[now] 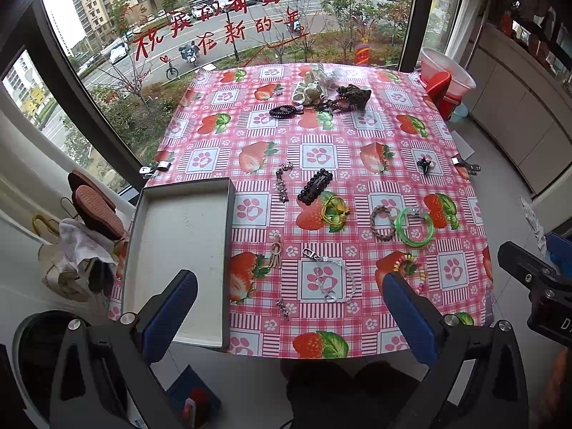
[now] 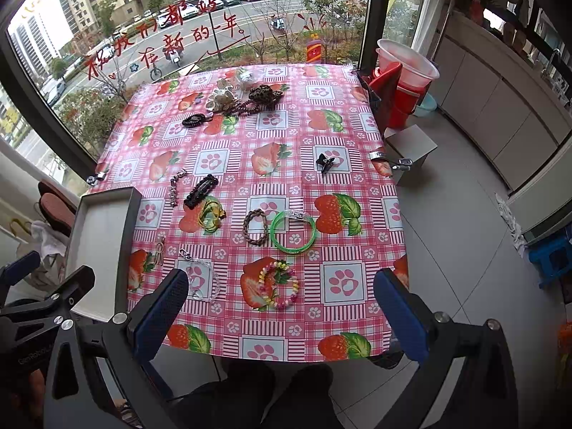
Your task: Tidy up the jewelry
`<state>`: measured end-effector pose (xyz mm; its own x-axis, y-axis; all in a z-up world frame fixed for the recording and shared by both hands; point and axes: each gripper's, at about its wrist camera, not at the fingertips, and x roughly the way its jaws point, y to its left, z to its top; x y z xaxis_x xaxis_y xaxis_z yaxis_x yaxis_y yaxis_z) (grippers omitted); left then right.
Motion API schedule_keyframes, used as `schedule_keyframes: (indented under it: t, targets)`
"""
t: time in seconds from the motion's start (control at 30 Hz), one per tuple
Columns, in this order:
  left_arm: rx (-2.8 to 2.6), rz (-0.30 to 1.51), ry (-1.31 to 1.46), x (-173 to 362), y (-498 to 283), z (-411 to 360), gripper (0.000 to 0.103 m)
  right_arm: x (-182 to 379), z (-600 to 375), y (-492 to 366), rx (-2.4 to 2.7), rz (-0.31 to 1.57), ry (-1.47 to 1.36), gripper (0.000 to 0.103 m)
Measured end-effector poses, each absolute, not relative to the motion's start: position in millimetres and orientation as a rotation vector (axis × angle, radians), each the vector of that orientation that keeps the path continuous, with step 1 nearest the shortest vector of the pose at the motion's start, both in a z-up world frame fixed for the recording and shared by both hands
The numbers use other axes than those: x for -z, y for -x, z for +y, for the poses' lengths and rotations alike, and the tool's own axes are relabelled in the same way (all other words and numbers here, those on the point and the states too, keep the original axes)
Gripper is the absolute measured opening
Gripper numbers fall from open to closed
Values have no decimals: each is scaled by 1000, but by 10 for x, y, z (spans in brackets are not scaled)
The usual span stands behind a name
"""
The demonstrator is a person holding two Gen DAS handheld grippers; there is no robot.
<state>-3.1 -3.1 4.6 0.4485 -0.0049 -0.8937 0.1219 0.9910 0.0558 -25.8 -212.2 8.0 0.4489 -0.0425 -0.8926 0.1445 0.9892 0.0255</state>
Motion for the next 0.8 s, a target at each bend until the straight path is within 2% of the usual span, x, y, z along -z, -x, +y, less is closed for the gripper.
schedule_keyframes:
  t: [0.8]
  targets:
    - [133, 1147, -159, 193, -165, 98, 103, 105, -2212, 179, 153, 1149, -192, 103]
